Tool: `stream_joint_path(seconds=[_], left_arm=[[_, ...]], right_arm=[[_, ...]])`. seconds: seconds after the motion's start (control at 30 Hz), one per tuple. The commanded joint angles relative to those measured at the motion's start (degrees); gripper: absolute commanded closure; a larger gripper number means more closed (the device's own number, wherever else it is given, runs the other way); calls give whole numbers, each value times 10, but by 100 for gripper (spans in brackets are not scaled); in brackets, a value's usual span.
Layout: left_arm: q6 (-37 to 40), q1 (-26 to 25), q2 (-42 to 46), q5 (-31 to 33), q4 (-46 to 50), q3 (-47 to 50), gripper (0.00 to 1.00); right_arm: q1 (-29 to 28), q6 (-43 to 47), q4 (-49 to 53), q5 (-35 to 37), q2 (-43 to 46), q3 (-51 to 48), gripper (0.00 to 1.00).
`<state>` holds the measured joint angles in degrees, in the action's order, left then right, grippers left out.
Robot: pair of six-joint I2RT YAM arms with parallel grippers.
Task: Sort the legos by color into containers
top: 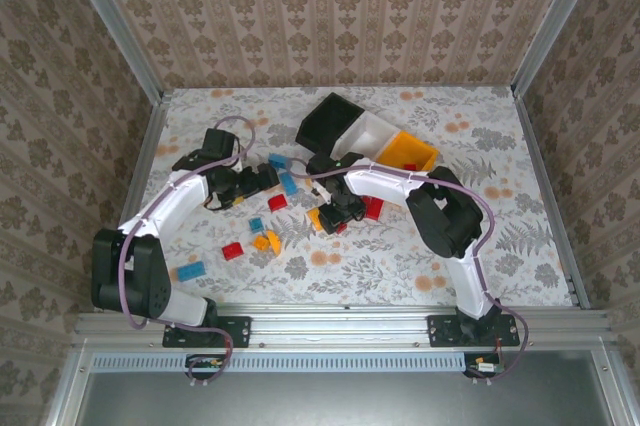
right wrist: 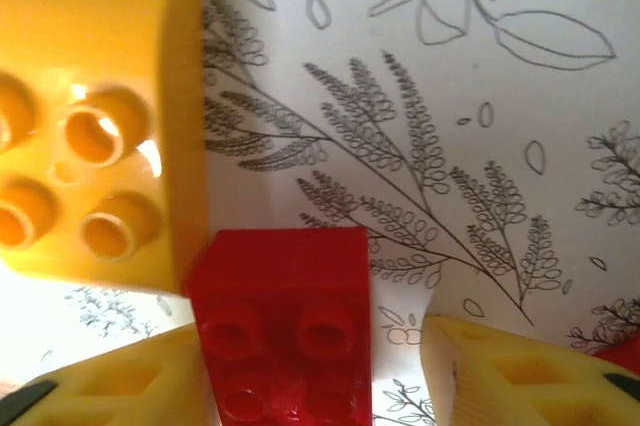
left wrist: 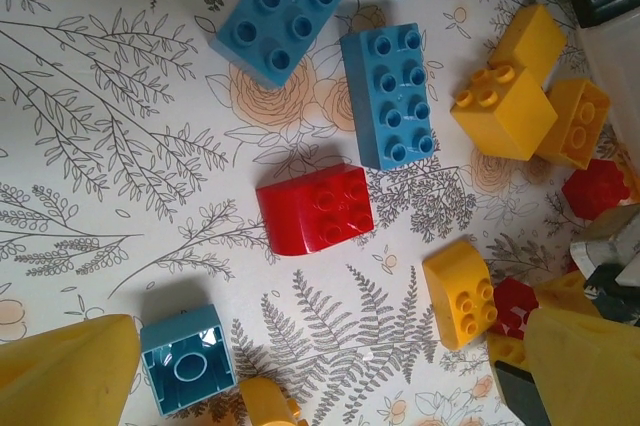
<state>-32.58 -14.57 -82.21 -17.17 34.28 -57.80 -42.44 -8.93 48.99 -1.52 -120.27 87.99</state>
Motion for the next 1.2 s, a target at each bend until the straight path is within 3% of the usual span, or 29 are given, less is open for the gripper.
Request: stream_joint_path(seconds=[0.0,0.17,0.33,0.5,0.63,0.8,1.17], left_arm=[[-12,3,10,-6,8,2,0],[-15,2,6,-2,5,-1,0],[-2,-9,-2,-1,7,-16,0],[17,-42,-32,12,21,-46,1],[29,-56,-58,22,34,-69,2],[61,-61,-83,26,53,-105,5],[217,-152,-204,93,137,-248,7]], right_arm=[[-4,-3,-15,35,-6,-22,52],[-3,-18,-29,45,35,-38,68],[11,-35,-12,55,106,-35,71],[87,-68,19,50,151,-6,71],[166,-88,38,41,132,29,71],[224,-93,58,31,65,85,71],[254,-110,72,18,-27,132,69]])
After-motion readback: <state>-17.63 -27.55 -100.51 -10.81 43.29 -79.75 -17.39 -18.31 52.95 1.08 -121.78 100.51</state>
